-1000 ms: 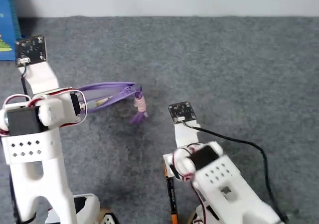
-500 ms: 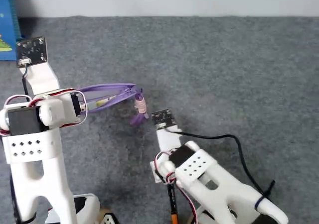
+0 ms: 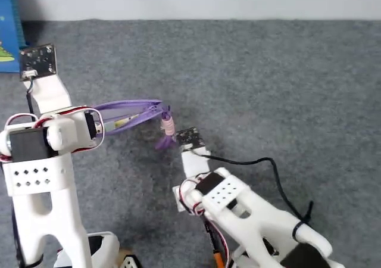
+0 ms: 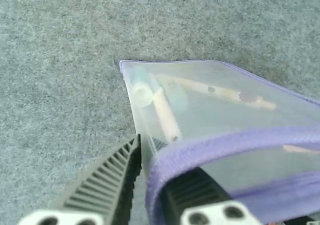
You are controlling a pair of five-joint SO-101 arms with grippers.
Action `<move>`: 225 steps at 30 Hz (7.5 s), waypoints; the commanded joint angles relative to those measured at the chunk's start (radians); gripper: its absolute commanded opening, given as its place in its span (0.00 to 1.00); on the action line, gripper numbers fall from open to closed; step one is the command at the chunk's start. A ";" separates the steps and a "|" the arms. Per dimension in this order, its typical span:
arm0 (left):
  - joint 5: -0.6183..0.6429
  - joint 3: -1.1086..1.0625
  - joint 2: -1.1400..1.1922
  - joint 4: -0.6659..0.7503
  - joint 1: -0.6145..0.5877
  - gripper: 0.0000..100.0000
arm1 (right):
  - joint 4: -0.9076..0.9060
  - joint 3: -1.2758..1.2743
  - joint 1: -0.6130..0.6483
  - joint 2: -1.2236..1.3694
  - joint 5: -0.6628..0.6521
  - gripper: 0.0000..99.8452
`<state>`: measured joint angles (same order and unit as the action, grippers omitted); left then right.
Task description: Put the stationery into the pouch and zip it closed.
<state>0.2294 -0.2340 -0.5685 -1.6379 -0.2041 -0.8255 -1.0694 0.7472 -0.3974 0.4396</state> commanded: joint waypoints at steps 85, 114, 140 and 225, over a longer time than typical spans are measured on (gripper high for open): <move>0.008 -0.035 -0.008 0.049 -0.006 0.01 | 1.118 0.534 -0.064 -0.136 -0.118 0.01; 0.008 -0.033 -0.008 0.049 -0.003 0.01 | 0.599 0.110 -0.004 -0.582 -0.201 0.06; 0.008 -0.035 -0.008 0.049 -0.003 0.01 | 0.254 0.152 -0.038 -0.671 -0.275 0.20; 0.008 -0.079 -0.008 0.097 -0.009 0.01 | 0.157 0.546 0.065 -0.265 -0.163 0.01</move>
<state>0.2294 -0.3230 -0.5685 -1.5673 -0.2087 -0.6659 -0.5769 0.8301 -0.6368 0.3107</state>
